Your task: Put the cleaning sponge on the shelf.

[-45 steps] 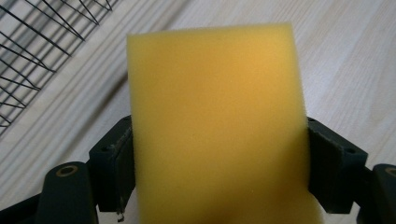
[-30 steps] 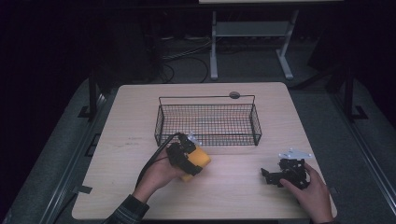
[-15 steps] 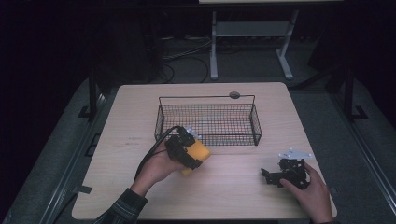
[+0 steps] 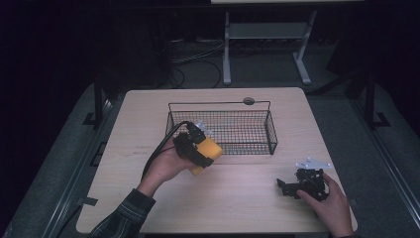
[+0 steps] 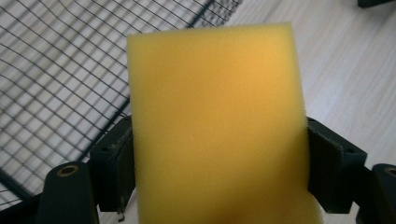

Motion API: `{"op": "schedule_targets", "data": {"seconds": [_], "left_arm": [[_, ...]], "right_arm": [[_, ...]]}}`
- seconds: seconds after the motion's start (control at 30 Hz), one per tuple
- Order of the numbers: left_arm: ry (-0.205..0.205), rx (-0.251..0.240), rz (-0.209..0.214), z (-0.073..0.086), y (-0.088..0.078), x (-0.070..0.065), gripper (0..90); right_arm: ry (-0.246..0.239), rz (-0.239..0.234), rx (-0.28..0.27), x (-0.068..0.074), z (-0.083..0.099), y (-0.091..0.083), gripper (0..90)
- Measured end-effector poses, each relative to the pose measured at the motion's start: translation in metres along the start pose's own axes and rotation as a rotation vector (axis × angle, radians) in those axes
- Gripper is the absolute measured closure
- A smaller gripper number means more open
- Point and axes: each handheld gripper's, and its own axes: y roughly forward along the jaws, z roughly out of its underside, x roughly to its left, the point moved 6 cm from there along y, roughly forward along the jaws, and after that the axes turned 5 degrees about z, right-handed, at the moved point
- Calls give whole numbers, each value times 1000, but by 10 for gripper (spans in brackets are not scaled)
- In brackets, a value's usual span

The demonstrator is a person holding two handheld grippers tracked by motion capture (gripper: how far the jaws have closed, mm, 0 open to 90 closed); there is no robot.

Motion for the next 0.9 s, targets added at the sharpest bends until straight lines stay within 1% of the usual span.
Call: {"op": "schedule_targets", "data": {"seconds": [0.07,0.17,0.2,0.23,0.57,0.63,0.7,0.9], "left_arm": [[0,5,-12,-3,-4,5,221],[-3,6,-21,-5,-6,9,221],[-7,3,-31,-8,-8,13,221],[-6,5,-32,-10,-9,15,221],[-33,-9,-71,-21,-18,36,221],[-29,-5,-79,-22,-20,42,222],[-42,-12,-87,-24,-22,46,222],[-59,-7,-107,-27,-24,60,222]], "right_arm": [[0,0,0,0,0,0,0],[-1,0,0,0,0,0,0],[-2,0,-1,0,0,0,0],[-2,0,-1,0,0,0,0],[0,0,0,0,0,0,0],[2,-1,-1,0,0,0,0],[-1,1,-1,0,0,0,0],[-2,0,-1,0,0,0,0]]}}
